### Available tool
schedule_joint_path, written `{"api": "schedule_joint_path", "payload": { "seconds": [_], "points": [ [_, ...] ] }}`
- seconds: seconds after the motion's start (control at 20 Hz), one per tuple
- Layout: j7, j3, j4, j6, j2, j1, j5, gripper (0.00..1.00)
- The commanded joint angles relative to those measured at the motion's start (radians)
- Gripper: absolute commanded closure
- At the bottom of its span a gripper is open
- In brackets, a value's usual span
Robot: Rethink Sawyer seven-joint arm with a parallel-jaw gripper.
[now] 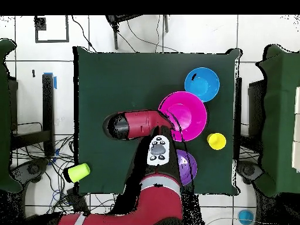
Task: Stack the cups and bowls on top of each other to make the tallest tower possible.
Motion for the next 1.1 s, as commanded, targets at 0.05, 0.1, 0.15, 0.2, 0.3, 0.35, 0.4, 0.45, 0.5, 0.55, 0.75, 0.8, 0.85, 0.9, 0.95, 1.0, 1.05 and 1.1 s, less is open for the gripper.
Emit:
{"api": "schedule_joint_path", "payload": {
  "seconds": [0.05, 0.1, 0.15, 0.2, 0.3, 0.35, 0.4, 0.45, 0.5, 0.55, 0.75, 0.8, 0.85, 0.9, 0.95, 1.0, 1.05, 1.1],
  "points": [
    [0.159, 0.066, -0.016, -0.067, 0.028, 0.025, 0.03, 0.0],
    [0.161, 0.066, -0.01, -0.072, 0.027, 0.026, 0.03, 0.0],
    [0.164, 0.064, -0.01, -0.074, 0.028, 0.029, 0.031, 0.0],
    [0.167, 0.062, -0.008, -0.078, 0.03, 0.03, 0.031, 0.0],
    [0.17, 0.061, -0.011, -0.083, 0.035, 0.033, 0.031, 0.0],
    [0.171, 0.06, -0.012, -0.088, 0.039, 0.034, 0.031, 0.0],
    [0.171, 0.059, -0.014, -0.092, 0.042, 0.034, 0.032, 0.0],
    [0.171, 0.058, -0.016, -0.097, 0.047, 0.035, 0.031, 0.0],
    [0.17, 0.057, -0.02, -0.101, 0.052, 0.034, 0.03, 0.0],
    [0.167, 0.059, -0.024, -0.108, 0.059, 0.031, 0.029, 0.0],
    [0.142, 0.072, -0.041, -0.156, 0.097, 0.004, 0.013, 0.0],
    [0.136, 0.071, -0.045, -0.162, 0.102, 0.001, 0.009, 0.0],
    [0.129, 0.07, -0.05, -0.162, 0.105, -0.002, 0.007, 0.0],
    [0.124, 0.069, -0.053, -0.164, 0.108, -0.003, 0.005, 0.0],
    [0.119, 0.069, -0.056, -0.164, 0.11, -0.006, 0.005, 0.0],
    [0.118, 0.068, -0.053, -0.169, 0.11, -0.006, 0.004, 0.0],
    [0.117, 0.067, -0.055, -0.171, 0.112, -0.006, 0.004, 0.0],
    [0.114, 0.067, -0.057, -0.175, 0.115, -0.01, 0.004, 0.0]
  ]
}}
